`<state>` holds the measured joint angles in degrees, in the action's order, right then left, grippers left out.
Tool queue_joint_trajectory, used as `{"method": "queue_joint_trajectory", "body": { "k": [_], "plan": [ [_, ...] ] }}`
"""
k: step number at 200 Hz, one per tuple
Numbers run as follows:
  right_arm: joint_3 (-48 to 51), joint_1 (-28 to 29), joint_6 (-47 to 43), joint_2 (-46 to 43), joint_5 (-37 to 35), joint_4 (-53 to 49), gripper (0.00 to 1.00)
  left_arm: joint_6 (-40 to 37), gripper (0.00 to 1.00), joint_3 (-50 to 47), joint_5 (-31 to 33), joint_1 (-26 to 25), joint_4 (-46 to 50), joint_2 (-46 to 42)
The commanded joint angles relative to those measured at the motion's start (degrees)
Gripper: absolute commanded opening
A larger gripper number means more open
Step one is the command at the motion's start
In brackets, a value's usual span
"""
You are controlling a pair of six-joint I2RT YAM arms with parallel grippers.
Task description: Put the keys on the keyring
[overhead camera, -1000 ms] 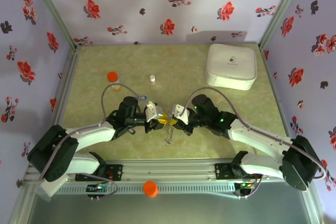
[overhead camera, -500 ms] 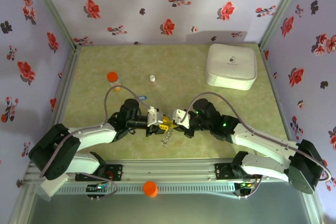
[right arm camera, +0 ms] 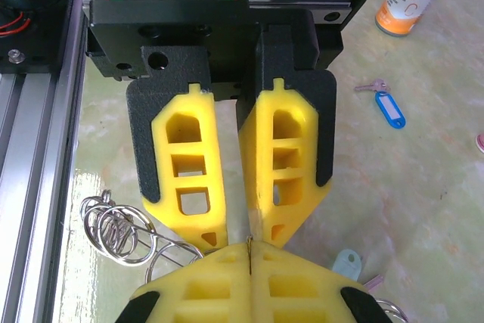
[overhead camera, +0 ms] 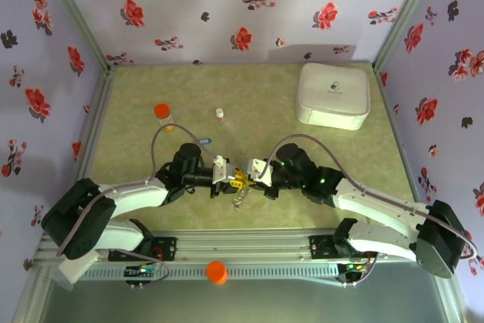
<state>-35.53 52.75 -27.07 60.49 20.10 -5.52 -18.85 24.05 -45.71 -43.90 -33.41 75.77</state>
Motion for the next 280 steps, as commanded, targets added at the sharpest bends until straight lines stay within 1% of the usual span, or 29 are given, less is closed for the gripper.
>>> {"method": "queue_joint_trajectory", "body": {
  "k": [1, 56, 121, 142, 176, 195, 280],
  "plan": [
    [0.45, 1.04, -0.77, 1.12, 0.73, 0.58, 0.0, -0.96, 0.2, -0.41, -1.31, -0.67, -3.35, -1.56],
    [-0.33, 1.28, -1.19, 1.66, 1.22, -0.92, 0.0, -0.38, 0.2, -0.58, -1.04, -0.66, -4.5, -3.73],
    [-0.41, 1.4, -1.19, 1.92, 1.07, -1.07, 0.0, 1.1, 0.16, -0.63, -1.0, -0.92, -5.79, -4.59],
    [-0.34, 1.45, -1.48, 1.56, 0.62, -1.54, 0.0, 0.28, 0.16, -0.59, -0.88, -0.92, -4.78, -5.04],
    [-0.06, 1.45, -2.07, 0.35, -0.07, -2.17, 0.0, -1.06, 0.17, -0.95, 1.78, -0.93, -3.45, -6.24],
    [0.12, 1.51, -2.18, -0.16, -0.41, -2.52, 0.0, -1.9, 0.17, -0.59, 2.24, -1.03, -1.63, -6.66],
    [0.68, 1.82, -0.47, 0.66, 1.65, 1.85, 0.0, -1.28, 0.17, 0.82, 1.07, -2.48, -1.43, -4.1]
  ]
}}
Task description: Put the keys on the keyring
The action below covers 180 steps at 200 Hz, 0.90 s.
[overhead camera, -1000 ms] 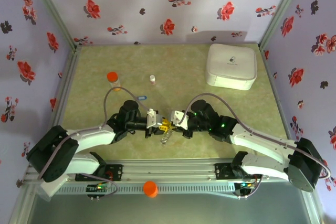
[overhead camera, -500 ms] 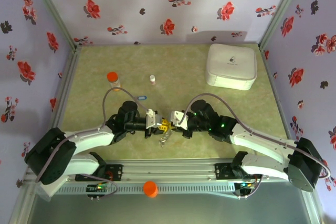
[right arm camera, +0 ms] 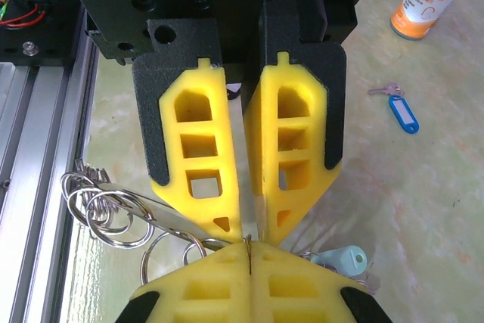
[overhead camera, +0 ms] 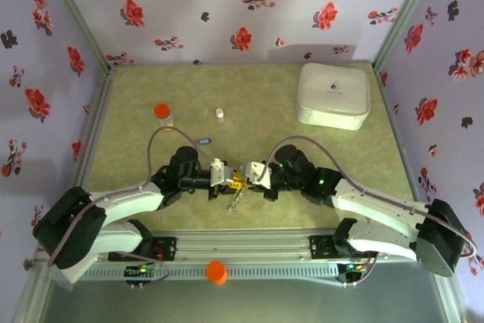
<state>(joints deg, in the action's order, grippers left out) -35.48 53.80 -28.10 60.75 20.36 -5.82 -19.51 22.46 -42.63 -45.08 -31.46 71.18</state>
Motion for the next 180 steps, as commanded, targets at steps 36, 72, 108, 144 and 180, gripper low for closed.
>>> {"method": "queue_joint_trajectory", "body": {
  "k": [36, 72, 108, 144, 180],
  "plan": [
    [1.2, 0.83, 1.16, 0.39, 1.52, 2.88, 0.0, -0.29, 0.06, 2.25, -1.97, -1.33, -5.04, 0.13],
    [2.29, 0.72, 3.07, -3.09, -2.85, 2.9, 0.27, 0.26, 0.0, 1.06, 0.45, -1.33, -6.51, -1.26],
    [5.68, -0.4, 9.33, -15.01, -13.21, 1.99, 0.52, 2.8, 0.0, -0.55, 9.94, -1.32, -5.63, -4.05],
    [7.71, -1.35, 20.58, -20.32, -19.77, 3.77, 0.59, 6.25, 0.0, -1.27, 25.1, -1.76, -8.84, -4.92],
    [9.46, -1.48, 26.35, -18.7, -18.78, 7.4, 0.55, 7.29, 0.0, -1.37, 34.87, -2.79, -13.55, -3.24]
  ]
}}
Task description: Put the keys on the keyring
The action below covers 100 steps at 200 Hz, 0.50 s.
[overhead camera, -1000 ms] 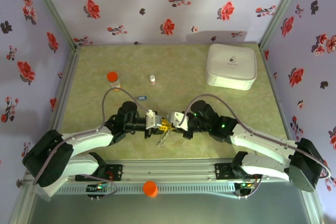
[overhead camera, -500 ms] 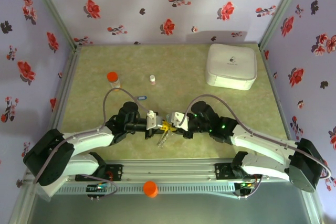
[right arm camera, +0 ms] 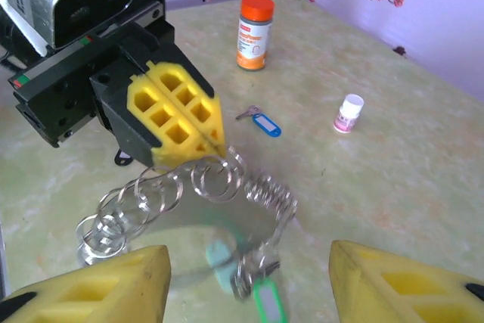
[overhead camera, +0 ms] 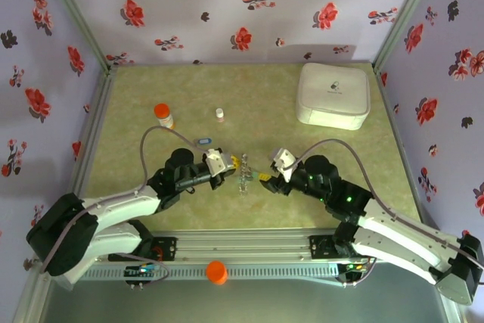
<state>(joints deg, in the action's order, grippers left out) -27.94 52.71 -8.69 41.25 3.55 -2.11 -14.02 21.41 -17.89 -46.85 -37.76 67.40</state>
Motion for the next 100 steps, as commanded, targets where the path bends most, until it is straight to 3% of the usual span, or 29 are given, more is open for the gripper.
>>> {"method": "queue_joint_trajectory", "body": {
  "k": [1, 28, 100],
  "plan": [
    [1.97, -0.36, 7.02, 0.82, -1.93, 3.77, 0.54, 1.85, 0.0, -0.32, 10.41, -1.04, -7.38, 0.59],
    [2.72, -0.34, 8.29, 2.02, 0.63, 5.61, 0.53, 2.83, 0.0, -0.05, 13.99, -1.36, -7.95, 0.54],
    [2.82, -0.37, 8.49, 5.82, 1.03, 8.03, 0.48, 1.68, 0.0, -1.28, 11.26, -2.35, -10.04, 2.27]
  ]
}}
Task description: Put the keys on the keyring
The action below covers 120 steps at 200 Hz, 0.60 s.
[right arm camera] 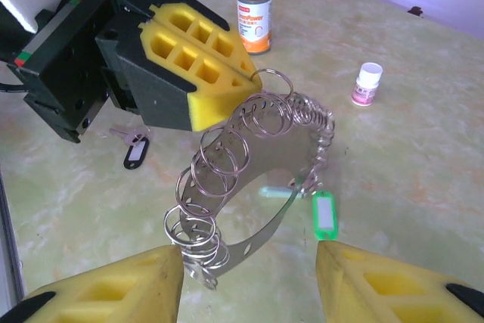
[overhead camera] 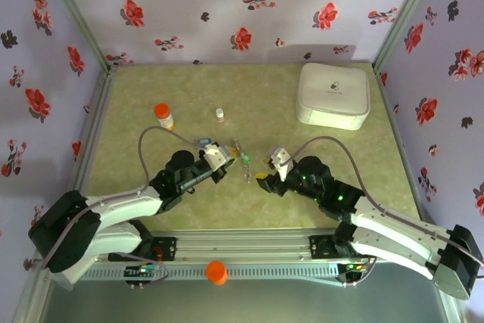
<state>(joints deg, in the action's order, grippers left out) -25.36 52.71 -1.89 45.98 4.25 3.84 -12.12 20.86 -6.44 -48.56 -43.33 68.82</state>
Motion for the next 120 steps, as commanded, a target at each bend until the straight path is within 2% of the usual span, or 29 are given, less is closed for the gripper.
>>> {"method": "queue_joint_trajectory", "body": {
  "k": [1, 43, 97, 120],
  "plan": [
    [0.28, -0.35, 1.7, 1.11, 0.32, 2.03, 0.48, -0.25, 0.0, -0.69, -0.26, -0.65, -4.47, 0.87],
    [-2.19, -0.75, 6.2, 1.52, -3.04, -2.34, 0.48, -2.7, 0.0, -0.83, -2.34, -1.63, -4.0, 2.61],
    [-8.61, -2.06, 14.46, 5.49, 5.22, -8.22, 0.56, -3.51, 0.0, 0.91, -3.95, -2.86, -0.5, 3.9],
    [-11.95, -2.27, 15.14, 8.03, 3.9, -11.66, 0.57, -2.26, 0.0, 1.28, -5.78, -2.85, 0.21, 4.27]
  ]
}}
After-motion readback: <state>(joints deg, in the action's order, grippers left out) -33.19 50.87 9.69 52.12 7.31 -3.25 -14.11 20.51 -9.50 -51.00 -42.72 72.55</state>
